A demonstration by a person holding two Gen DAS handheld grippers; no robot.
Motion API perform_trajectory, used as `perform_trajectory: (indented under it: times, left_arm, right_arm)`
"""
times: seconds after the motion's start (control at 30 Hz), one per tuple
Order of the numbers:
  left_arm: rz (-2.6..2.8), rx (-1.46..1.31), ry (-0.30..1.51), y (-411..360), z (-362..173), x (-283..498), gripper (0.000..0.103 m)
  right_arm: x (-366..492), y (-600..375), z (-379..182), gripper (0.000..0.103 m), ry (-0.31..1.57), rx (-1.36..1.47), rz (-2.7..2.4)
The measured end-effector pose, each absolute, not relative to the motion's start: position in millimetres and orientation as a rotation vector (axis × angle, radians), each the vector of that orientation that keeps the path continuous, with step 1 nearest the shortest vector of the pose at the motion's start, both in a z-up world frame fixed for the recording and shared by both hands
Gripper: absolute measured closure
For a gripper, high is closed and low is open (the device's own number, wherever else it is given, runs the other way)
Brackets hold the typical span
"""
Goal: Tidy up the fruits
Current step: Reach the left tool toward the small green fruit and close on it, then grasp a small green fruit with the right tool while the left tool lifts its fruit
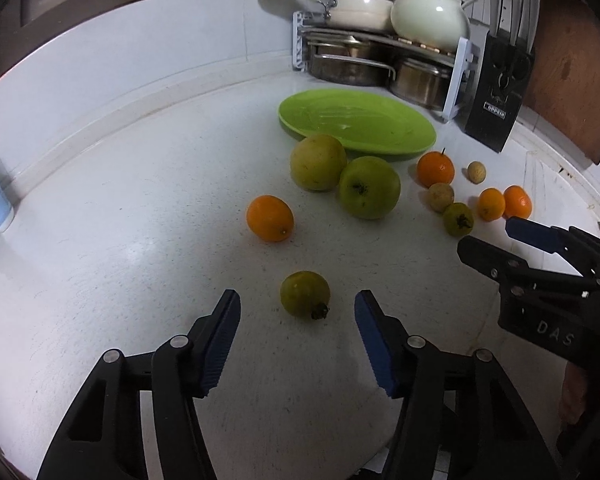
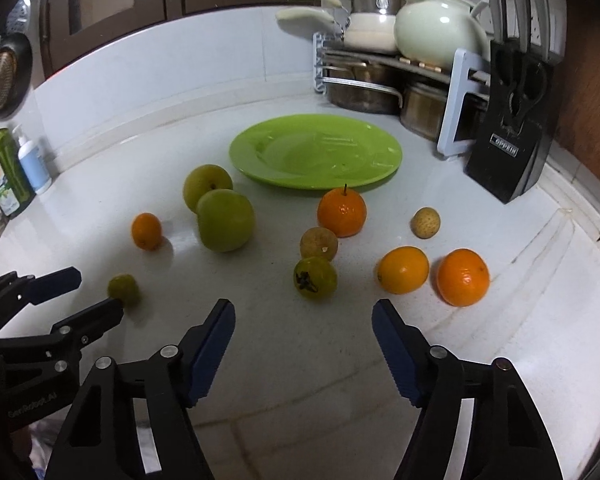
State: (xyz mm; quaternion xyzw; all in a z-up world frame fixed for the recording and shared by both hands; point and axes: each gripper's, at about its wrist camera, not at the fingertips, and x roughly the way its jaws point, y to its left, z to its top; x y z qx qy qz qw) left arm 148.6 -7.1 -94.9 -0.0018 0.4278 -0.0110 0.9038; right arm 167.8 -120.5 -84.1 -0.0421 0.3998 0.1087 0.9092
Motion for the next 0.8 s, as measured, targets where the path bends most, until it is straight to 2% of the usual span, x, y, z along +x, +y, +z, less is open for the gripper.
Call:
perform_trajectory:
  times: [0.1, 0.23, 0.3, 0.5, 0.8]
  left_arm:
    - [-0.032, 0.004, 0.896, -7.3, -97.7, 153.0, 0.05]
    - [-0.049, 0.024, 0.909, -8.7, -101.4, 157.3, 0.061]
    - [-0.058, 0.026, 0.915, -8.5, -102.3, 158.6, 0.065]
    - [-0.082, 0.028, 0.927, -5.7, -104.3, 163.1, 0.073]
    - [-0.124, 0.024, 0.936, -3.3, -103.1, 168.0, 0.074]
  right_arm:
    - [176.1, -120.2, -89.1, 0.037, 0.842, -0.081, 0.227]
    - [184.3, -119.6, -93.2, 0.041, 0.858, -0.078, 0.222]
    - [187.6, -118.8, -94.4, 0.045, 0.863, -0.076, 0.224]
    - [195.1, -114.6, -97.5, 0.054, 0.869, -0.078, 0.224]
    - [203.6, -110.9, -102.0, 0.069, 0.883, -0.079, 0.218]
